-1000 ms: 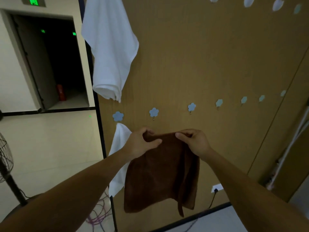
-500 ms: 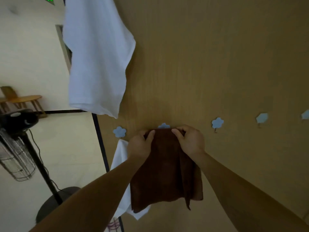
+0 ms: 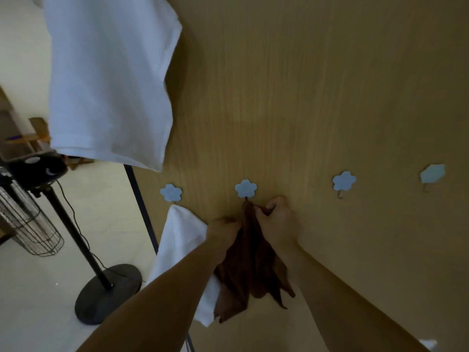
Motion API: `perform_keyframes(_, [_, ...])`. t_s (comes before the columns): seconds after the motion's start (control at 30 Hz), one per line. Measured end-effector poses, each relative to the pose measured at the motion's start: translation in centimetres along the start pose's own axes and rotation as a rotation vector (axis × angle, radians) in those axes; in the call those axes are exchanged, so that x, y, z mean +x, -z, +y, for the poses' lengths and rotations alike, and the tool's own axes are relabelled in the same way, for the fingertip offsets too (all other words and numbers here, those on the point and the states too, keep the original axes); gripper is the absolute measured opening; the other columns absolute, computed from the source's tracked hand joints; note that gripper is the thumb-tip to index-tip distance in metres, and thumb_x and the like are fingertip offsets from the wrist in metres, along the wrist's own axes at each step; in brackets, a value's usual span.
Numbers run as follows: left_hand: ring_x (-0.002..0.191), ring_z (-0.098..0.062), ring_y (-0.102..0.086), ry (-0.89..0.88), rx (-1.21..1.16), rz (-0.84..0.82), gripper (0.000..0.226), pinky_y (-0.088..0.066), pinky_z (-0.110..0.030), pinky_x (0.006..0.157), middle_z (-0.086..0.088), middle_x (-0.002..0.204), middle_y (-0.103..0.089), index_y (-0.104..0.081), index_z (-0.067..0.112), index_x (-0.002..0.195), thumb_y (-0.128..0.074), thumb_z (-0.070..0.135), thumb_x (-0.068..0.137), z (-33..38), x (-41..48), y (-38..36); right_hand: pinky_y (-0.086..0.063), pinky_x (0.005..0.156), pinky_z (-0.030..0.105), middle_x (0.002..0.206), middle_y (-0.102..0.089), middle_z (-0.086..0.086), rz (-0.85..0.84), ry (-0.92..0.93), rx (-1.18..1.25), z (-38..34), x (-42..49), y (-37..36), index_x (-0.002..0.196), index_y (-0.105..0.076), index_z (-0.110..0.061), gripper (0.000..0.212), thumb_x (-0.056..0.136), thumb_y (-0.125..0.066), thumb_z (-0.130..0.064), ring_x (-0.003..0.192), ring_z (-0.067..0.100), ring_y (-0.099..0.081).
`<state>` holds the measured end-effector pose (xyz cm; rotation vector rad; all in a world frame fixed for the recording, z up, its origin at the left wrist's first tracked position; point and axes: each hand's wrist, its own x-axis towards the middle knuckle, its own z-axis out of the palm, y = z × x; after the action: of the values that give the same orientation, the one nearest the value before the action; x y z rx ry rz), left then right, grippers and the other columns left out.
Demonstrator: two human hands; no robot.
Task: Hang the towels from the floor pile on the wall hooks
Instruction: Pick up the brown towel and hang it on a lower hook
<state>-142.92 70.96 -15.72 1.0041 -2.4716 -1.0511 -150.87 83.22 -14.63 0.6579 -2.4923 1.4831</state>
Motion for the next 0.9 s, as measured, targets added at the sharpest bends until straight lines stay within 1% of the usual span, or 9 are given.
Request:
perform_keyframes(0.13, [0.075, -0.017, -0.055, -0.074, 0.215, 0.070, 0.033, -0.040, -0.027, 0.068, -0.002, 0.085, -0.066, -0.054, 0.017, 0.074, -0.041, 0.035, 0.098, 0.2, -0.7, -0.8, -0.050, 0.058, 0.028, 0.075, -0.061, -0.005, -0.065, 0.014, -0.101, 0.6, -0.9, -0.2, 0.094, -0.050, -0.022, 0.024, 0.086, -0.066, -0.038, 0.065, 0.013, -0.061])
perform_keyframes(0.23, [0.089, -0.024, -0.060, -0.164, 0.356, 0.182, 0.030, -0.043, -0.032, 0.070, -0.005, 0.108, -0.062, -0.053, 0.017, 0.110, -0.035, 0.038, 0.098, -1.4, -2.3, -2.0, -0.052, 0.076, 0.035, 0.097, -0.062, -0.001, -0.072, 0.147, -0.337, 1.4, -1.8, -0.2, 0.101, -0.057, -0.018, 0.015, 0.090, -0.057, -0.028, 0.084, 0.017, -0.060])
perform_keyframes(0.33, [0.103, -0.024, -0.061, -0.151, 0.438, -0.031, 0.039, -0.050, -0.031, 0.079, -0.005, 0.120, -0.059, -0.040, 0.015, 0.130, -0.043, 0.034, 0.096, -4.1, -3.8, -2.4, -0.050, 0.083, 0.035, 0.115, -0.057, 0.001, -0.238, 0.096, -0.403, 3.3, -2.9, -0.1, 0.107, -0.061, -0.017, 0.019, 0.092, -0.050, -0.019, 0.096, 0.021, -0.059])
perform_keyframes(0.4, [0.105, -0.021, -0.060, -0.124, 0.382, -0.086, 0.039, -0.051, -0.029, 0.085, -0.004, 0.121, -0.059, -0.038, 0.016, 0.131, -0.042, 0.034, 0.097, -5.2, -4.3, -2.2, -0.051, 0.084, 0.036, 0.117, -0.057, 0.003, -0.298, 0.062, -0.386, 4.6, -3.5, 0.3, 0.109, -0.063, -0.015, 0.023, 0.090, -0.050, -0.013, 0.100, 0.023, -0.059])
perform_keyframes(0.47, [0.096, -0.018, -0.059, -0.149, 0.257, 0.043, 0.027, -0.051, -0.030, 0.082, -0.004, 0.117, -0.059, -0.044, 0.016, 0.122, -0.037, 0.028, 0.099, -4.7, -4.3, -1.4, -0.050, 0.085, 0.036, 0.115, -0.059, 0.005, -0.265, 0.085, -0.365, 5.3, -3.5, 1.0, 0.109, -0.065, -0.014, 0.026, 0.088, -0.051, -0.007, 0.102, 0.023, -0.057])
perform_keyframes(0.57, [0.079, -0.012, -0.049, -0.286, 0.073, 0.361, 0.020, -0.040, -0.024, 0.067, -0.005, 0.105, -0.058, -0.050, 0.012, 0.110, -0.040, 0.024, 0.098, -2.4, -3.6, -0.1, -0.048, 0.089, 0.038, 0.113, -0.061, 0.004, -0.102, 0.120, -0.273, 4.8, -3.0, 1.9, 0.110, -0.065, -0.013, 0.026, 0.088, -0.053, -0.006, 0.105, 0.023, -0.055])
perform_keyframes(0.67, [0.082, -0.007, -0.048, -0.438, 0.006, 0.340, 0.037, -0.038, -0.022, 0.069, 0.006, 0.105, -0.050, -0.046, 0.018, 0.123, -0.047, 0.039, 0.092, -0.3, -3.0, 0.0, -0.047, 0.087, 0.027, 0.112, -0.057, -0.001, 0.042, 0.243, -0.089, 2.9, -3.2, 1.6, 0.116, -0.060, -0.013, 0.026, 0.090, -0.057, -0.016, 0.103, 0.014, -0.051])
perform_keyframes(0.77, [0.082, -0.004, -0.053, -0.513, 0.044, 0.238, 0.044, -0.038, -0.016, 0.066, 0.010, 0.103, -0.050, -0.036, 0.025, 0.131, -0.049, 0.037, 0.091, 0.0, -3.1, -1.2, -0.044, 0.085, 0.016, 0.123, -0.052, -0.005, -0.083, 0.316, 0.002, 1.3, -3.7, 0.6, 0.130, -0.050, -0.017, 0.044, 0.088, -0.061, -0.018, 0.102, 0.007, -0.052])
perform_keyframes(0.9, [0.074, 0.004, -0.048, -0.476, 0.031, 0.212, 0.046, -0.035, -0.009, 0.066, 0.016, 0.096, -0.050, -0.027, 0.027, 0.134, -0.031, 0.044, 0.091, -1.4, -2.8, -2.5, -0.049, 0.095, 0.039, 0.137, -0.049, 0.004, -0.320, 0.228, -0.031, 2.2, -4.0, -0.9, 0.148, -0.029, -0.018, 0.065, 0.090, -0.058, -0.017, 0.113, 0.021, -0.057])
